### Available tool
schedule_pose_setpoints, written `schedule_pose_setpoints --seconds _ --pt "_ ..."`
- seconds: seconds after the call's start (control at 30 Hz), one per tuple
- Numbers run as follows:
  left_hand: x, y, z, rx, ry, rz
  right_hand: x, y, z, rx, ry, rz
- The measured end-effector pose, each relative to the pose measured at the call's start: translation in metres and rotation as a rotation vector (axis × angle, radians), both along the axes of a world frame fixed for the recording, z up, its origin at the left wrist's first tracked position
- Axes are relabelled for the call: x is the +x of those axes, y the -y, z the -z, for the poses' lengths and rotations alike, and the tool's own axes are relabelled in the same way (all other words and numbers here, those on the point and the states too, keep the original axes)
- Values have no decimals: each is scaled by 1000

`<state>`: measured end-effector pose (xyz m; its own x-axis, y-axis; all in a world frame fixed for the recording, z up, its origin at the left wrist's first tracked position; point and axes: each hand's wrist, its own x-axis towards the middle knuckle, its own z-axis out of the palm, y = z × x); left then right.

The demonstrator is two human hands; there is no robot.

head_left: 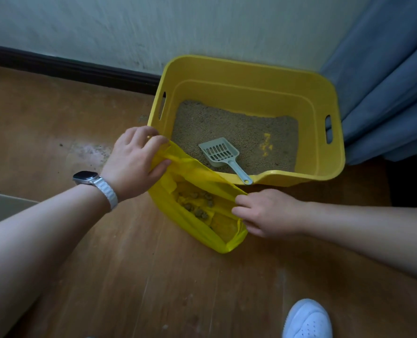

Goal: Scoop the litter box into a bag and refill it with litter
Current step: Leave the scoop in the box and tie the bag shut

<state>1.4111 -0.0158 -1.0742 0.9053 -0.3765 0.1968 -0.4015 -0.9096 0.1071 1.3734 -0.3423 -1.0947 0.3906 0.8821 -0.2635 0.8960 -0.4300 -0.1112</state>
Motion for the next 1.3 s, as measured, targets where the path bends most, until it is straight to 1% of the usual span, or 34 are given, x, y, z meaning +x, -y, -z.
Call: schedule_pose_setpoints --seconds 0.1,0.23,0.4,0.47,0.6,0.7,0.8,0.83,0.9,0.93,1.0,1.13,1.2,1.27,1.3 --pt "-1 -10 -2 57 -17 -69 -1 -5 7 -240 -23 94" --pt "-1 -17 -2 81 -77 -194 5 -11 5 -417 -15 170" --pt "-7 -12 -1 -59 -83 -241 8 -8 -7 -564 -58 139" --pt "-8 -9 -3 -92 -81 -252 9 -7 -12 -588 -62 135" --pt "-8 -9 -21 -110 -77 -204 16 -1 -23 -550 -104 185" --pt "-8 -11 -42 -99 -80 -134 20 -1 -36 -512 -229 283" --pt "-10 -11 -60 -106 -162 -100 22 -5 -44 -561 -373 399" --pt "-12 -10 -64 -139 -212 -120 23 -6 -47 -581 -416 431" --pt "-16 -4 -71 -284 -373 -228 26 -8 -54 -563 -489 483" --pt "-19 -1 -75 -368 -446 -291 27 -9 -58 -524 -522 510" --pt "-26 5 -83 -502 -533 -380 29 -11 -67 -413 -596 570" --pt "-37 19 -115 -632 -579 -432 32 -19 -100 -156 -730 703" --pt "-39 25 -132 -731 -581 -469 38 -23 -118 -48 -751 778" --pt "-39 33 -144 -799 -560 -498 48 -24 -135 -18 -670 817" --pt "-40 38 -148 -813 -538 -511 53 -25 -143 -49 -594 819"
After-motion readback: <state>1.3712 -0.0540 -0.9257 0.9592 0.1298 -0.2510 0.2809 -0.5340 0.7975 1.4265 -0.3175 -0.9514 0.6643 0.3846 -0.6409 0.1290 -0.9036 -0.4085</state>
